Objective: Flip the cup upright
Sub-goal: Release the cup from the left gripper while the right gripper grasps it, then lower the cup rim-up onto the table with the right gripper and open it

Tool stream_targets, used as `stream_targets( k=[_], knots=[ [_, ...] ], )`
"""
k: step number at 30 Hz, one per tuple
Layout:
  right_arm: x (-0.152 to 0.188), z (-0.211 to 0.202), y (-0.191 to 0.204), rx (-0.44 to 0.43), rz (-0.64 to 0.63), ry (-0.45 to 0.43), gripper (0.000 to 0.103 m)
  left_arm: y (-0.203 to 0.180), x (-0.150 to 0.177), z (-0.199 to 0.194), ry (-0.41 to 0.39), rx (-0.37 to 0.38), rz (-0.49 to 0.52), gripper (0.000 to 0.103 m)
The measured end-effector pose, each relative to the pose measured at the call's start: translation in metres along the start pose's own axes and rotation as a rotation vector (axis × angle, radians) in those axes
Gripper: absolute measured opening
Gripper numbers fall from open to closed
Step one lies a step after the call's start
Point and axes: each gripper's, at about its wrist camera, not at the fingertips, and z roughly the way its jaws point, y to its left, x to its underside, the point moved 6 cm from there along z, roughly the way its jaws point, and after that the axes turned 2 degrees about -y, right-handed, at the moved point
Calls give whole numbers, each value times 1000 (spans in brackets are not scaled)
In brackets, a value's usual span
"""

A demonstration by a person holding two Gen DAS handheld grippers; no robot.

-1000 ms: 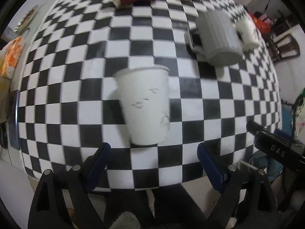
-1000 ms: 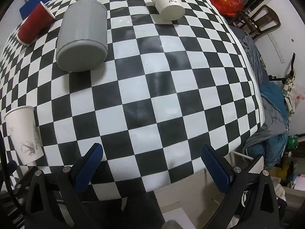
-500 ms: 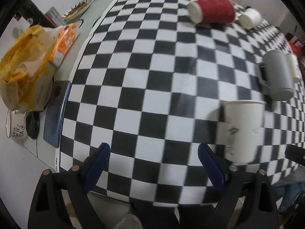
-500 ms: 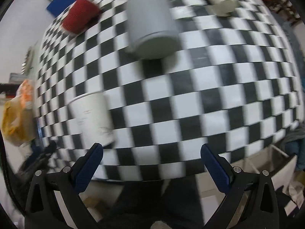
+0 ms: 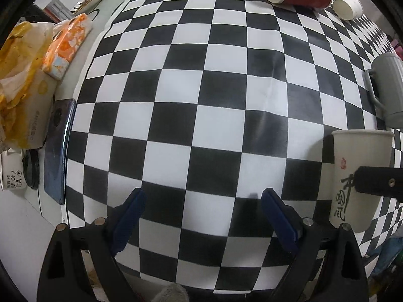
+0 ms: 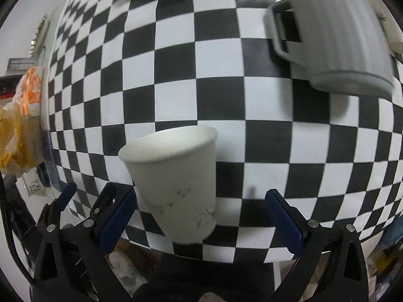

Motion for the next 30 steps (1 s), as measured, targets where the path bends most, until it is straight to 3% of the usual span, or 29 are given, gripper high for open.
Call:
stream_targets(
  k=[5,8,11,12,13,18,23,25,30],
  knots=[
    [-7,21,14,7,-7,52,98,-2,-12,6,-9,-1,7,94],
    [-10,30,22,9,-15,73,90,2,-23,11,-1,7,-6,94],
    [-12,36,32,24,-31,79,75,10,-31,15,2,11,-19,94],
    [-13,35,36,15,-36,73,65,13,-35,16,2,10,-23,94],
    [-16,31,44,-10,-35,58,65,19,-37,14,1,9,-27,94],
    [-47,7,80,-70,-58,-149,65,44,-49,13,-11,11,-66,94],
    [-85,-15,101,-112,-75,-384,65,68,-82,22,-41,1,-108,94],
    [-98,-39,87,-97,-101,-499,65,75,-93,26,-57,-5,-121,94],
    [-117,-40,97,-16,-220,-737,65,96,-120,43,-63,-3,-142,94]
  ],
)
